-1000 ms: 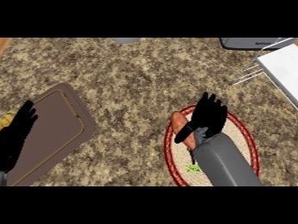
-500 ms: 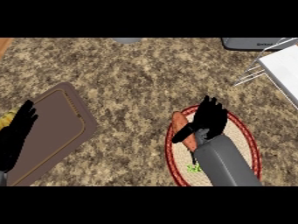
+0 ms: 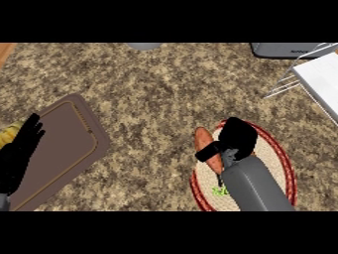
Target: Pick the sweet potato from the placemat and place it in the tiered shelf
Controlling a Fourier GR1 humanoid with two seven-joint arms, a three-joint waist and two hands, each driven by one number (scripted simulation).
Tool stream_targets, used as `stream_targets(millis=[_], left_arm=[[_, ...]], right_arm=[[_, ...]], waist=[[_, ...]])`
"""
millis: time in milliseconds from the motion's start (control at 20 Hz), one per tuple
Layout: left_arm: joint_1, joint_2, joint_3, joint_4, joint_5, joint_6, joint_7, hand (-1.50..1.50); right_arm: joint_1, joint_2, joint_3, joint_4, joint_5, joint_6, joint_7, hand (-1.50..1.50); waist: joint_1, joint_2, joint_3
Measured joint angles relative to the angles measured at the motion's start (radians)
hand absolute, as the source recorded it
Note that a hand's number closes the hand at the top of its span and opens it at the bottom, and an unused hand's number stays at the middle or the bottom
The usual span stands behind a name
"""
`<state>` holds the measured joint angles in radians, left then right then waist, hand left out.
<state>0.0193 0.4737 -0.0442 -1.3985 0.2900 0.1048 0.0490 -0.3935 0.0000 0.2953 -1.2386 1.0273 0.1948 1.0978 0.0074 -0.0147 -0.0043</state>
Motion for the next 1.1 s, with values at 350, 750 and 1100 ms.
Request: stream_targets(millis=[350, 750, 1100], left_arm=[[0.016, -0.003, 0.017, -0.011, -0.013, -0.014, 0.000, 0.00], [0.021, -0.008, 0.031, -0.030, -0.018, -0.025, 0.017, 0.00], [0.002, -0.014, 0.053, -0.001, -0.032, -0.037, 0.011, 0.00]], right_arm=[[0.007, -0.020, 0.004, -0.045, 0.085, 0.018, -0.016, 1.50], [-0.060, -0.096, -0.170, -0.099, 0.133, -0.044, -0.037, 1.50], [-0.086, -0.080, -0.201, -0.297, 0.219, -0.034, -0.003, 1.50]], waist=[[-0.003, 0.004, 0.003], [-0.006, 0.012, 0.004], [-0.013, 0.011, 0.004]])
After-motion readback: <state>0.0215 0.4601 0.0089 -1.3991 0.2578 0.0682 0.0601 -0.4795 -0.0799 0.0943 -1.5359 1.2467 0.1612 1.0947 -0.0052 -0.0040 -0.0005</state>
